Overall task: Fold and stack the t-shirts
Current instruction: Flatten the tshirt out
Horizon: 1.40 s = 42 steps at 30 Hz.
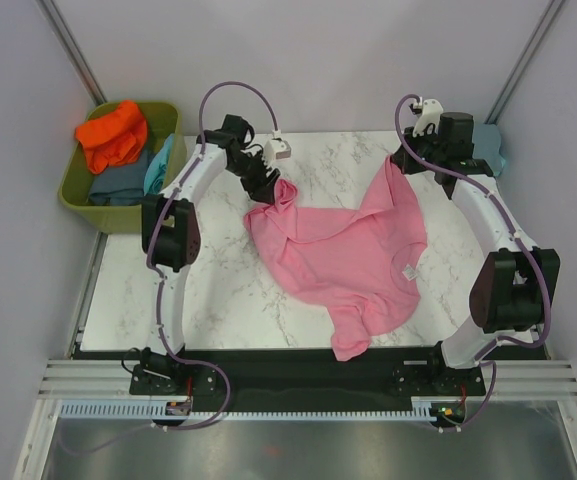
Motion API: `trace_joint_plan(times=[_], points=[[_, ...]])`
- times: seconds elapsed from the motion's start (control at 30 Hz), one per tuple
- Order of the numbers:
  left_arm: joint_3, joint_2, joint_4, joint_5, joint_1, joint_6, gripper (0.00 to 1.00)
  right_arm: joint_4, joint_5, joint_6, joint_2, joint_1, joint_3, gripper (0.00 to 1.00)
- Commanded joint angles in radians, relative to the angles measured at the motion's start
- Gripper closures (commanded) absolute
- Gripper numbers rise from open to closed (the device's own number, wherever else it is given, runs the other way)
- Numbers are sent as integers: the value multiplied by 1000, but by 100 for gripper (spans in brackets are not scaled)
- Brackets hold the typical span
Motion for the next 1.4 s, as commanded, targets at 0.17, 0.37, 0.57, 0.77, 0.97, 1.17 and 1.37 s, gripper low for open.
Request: trace_joint_plan(times=[0.17,0.37,0.57,0.77,0.97,1.17,1.37], points=[[-35,-33,14,73,-49,94,35,39,11,2,-18,-4,11,100],[18,7,14,66,-58,72,36,39,12,0,-16,-4,14,100],[55,42,15,59,-58,60,39,39,20,-1,-13,-5,9,100],[57,56,8,62,-60,58,45,39,23,-1,-7,-5,12,100],[57,62,-5,70,-58,63,57,40,26,-1,-4,-7,12,100],[72,62,-6,66,-58,61,85,45,28,-1,1,-8,12,100],[80,62,-8,63,-58,51,98,50,29,5,9,-8,18,100]])
